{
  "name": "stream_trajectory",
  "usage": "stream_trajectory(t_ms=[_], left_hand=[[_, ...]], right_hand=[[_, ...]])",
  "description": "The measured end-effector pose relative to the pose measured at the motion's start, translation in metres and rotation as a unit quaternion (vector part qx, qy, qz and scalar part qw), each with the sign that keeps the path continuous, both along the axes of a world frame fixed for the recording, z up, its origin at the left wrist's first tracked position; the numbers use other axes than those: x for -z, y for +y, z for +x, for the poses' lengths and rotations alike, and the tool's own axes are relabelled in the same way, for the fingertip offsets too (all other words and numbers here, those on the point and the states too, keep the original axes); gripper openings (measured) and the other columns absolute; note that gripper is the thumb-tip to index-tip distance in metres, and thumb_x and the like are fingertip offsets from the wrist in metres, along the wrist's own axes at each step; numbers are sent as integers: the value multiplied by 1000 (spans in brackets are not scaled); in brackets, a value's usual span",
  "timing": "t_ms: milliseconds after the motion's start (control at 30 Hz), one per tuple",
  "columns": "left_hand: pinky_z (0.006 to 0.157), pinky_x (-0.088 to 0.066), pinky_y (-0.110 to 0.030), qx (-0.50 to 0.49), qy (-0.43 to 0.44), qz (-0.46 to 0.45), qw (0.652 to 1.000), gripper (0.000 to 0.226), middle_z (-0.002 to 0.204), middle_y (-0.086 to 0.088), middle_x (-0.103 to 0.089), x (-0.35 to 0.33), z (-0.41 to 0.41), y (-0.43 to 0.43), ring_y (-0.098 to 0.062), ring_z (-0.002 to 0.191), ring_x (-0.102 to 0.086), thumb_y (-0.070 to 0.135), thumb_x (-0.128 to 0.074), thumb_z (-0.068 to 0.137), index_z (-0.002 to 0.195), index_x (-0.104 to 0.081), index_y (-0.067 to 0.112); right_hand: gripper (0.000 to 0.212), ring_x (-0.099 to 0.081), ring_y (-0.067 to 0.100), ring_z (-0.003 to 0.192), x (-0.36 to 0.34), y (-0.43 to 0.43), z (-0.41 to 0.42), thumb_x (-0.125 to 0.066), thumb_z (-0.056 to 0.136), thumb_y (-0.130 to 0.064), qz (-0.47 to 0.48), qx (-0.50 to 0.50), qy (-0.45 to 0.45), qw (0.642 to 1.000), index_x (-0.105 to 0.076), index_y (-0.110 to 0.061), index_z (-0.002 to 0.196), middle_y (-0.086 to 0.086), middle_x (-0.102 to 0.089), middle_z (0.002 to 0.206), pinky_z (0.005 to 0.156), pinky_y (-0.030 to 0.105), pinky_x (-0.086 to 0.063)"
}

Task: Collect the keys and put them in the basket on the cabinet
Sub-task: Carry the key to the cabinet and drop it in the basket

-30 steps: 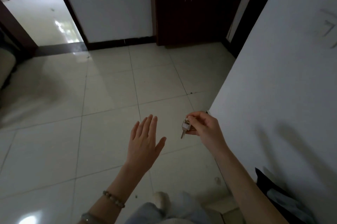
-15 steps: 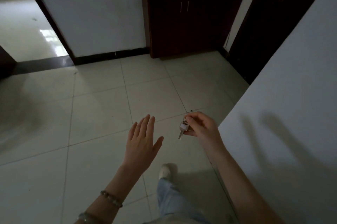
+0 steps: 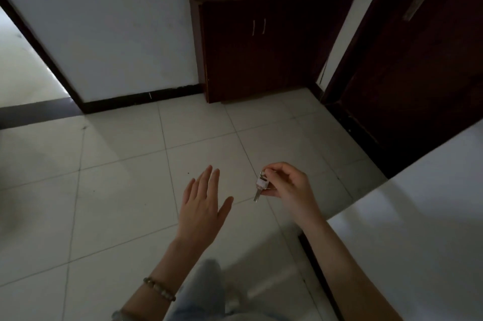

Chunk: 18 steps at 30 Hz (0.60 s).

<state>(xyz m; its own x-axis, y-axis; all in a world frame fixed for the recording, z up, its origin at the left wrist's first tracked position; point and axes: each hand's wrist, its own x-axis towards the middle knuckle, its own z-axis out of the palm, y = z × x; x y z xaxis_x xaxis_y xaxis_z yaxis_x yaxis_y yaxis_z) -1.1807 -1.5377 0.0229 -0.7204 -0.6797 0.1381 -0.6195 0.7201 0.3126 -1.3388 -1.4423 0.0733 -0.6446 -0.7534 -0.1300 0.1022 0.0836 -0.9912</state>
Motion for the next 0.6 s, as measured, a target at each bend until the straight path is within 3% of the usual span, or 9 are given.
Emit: stream_trajectory(t_ms=[167,367,600], left_hand=[[109,-26,-48,34,-8,-12,999,68,143,-21,-39,5,-55,-75,-33,130,-39,50,-25,91,137,-35,0],[111,-15,-43,73,-10,-42,996,67,147,-18,-34,7,-138,-192,-30,135,-32,50,-31,94,141,-26,4],[109,-23,-44,143,-14,-45,989,67,142,-18,-42,-9,-230,-302,-30,129,-42,49,-29,92,139,-31,1]], right_hand=[[12,-66,21,72,8,-63,-53,-55,87,-2,-2,32,6,999,-64,-6,79,9,-63,76,63,31,-60],[17,-68,15,69,14,-160,-124,-57,86,-3,-13,73,12,997,-66,-11,74,1,-66,70,60,27,-58],[22,-69,11,72,4,-252,-205,-58,85,-8,-10,125,24,992,-68,-22,71,-7,-71,69,59,23,-56]])
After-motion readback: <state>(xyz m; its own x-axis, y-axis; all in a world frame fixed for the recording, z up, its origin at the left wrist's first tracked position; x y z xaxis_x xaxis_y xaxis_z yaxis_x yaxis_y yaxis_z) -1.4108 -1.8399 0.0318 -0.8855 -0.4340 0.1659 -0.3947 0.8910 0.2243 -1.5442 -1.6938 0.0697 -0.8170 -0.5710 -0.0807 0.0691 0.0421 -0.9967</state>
